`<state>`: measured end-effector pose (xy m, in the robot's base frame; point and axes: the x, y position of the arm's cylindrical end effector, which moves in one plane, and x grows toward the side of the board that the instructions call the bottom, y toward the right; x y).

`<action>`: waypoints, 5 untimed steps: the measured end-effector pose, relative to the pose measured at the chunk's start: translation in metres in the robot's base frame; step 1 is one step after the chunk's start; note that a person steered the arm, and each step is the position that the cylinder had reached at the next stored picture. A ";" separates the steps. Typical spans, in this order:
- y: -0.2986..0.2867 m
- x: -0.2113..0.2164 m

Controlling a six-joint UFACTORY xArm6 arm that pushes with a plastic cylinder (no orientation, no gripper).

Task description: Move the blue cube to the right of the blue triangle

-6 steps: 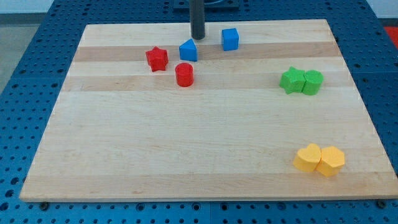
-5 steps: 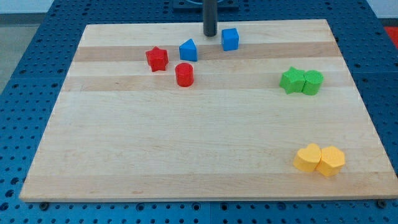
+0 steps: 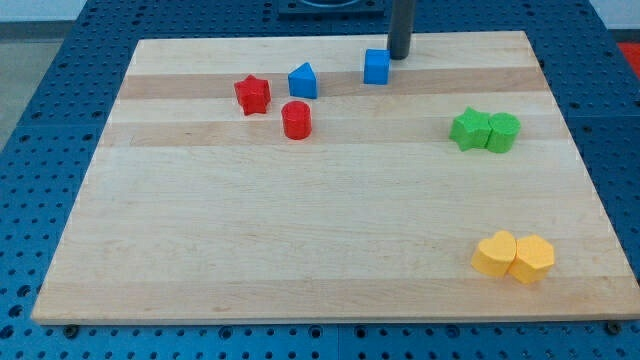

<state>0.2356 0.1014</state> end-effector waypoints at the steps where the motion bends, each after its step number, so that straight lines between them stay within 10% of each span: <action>1: -0.004 0.000; 5: -0.025 0.028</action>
